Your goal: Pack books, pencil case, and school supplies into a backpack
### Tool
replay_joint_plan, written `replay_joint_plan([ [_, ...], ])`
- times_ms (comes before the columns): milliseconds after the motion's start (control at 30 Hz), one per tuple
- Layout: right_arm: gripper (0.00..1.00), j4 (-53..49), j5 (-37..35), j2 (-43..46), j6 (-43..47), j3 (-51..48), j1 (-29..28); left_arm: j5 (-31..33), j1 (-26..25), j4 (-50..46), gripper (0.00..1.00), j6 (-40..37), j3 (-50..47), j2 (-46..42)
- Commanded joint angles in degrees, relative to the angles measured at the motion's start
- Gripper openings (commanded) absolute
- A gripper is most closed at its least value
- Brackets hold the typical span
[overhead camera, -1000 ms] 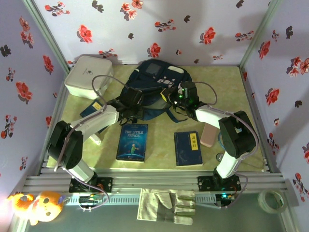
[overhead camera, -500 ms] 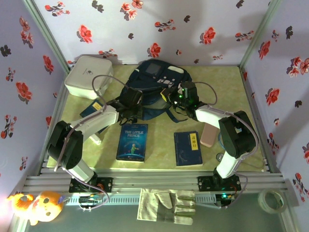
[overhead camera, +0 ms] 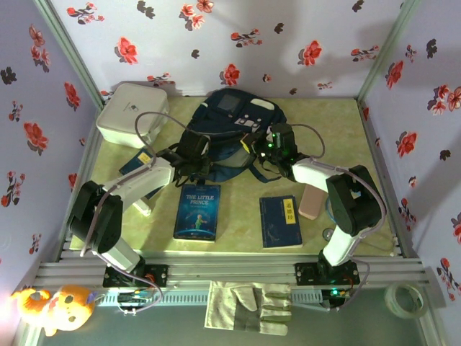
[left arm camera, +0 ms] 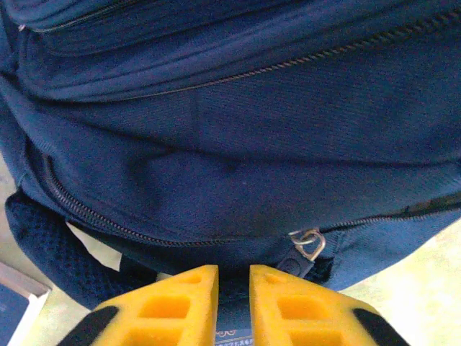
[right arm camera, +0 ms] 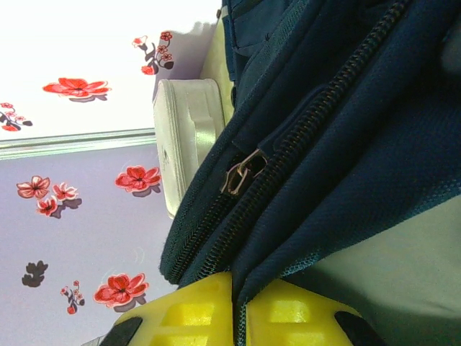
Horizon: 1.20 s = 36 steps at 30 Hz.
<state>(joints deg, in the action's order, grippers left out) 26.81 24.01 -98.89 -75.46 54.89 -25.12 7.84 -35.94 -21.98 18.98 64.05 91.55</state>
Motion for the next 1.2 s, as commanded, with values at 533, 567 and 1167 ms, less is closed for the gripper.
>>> replay_joint_plan([
  [533, 0.1, 4.8, -1.8, 2.2, 0.1, -0.2, 1.0, 1.0, -3.2, 2.0, 0.33, -7.3, 1.3, 4.8],
  [567, 0.1, 4.9, -1.8, 2.2, 0.0, -0.2, 0.9, 1.4, -3.3, 2.0, 0.33, -7.6, 1.5, 5.4],
  [1167, 0.1, 2.5, -4.0, 3.8, 2.1, -3.0, 3.1, 2.9, -0.8, 1.8, 0.0, -9.6, 0.3, -0.3],
])
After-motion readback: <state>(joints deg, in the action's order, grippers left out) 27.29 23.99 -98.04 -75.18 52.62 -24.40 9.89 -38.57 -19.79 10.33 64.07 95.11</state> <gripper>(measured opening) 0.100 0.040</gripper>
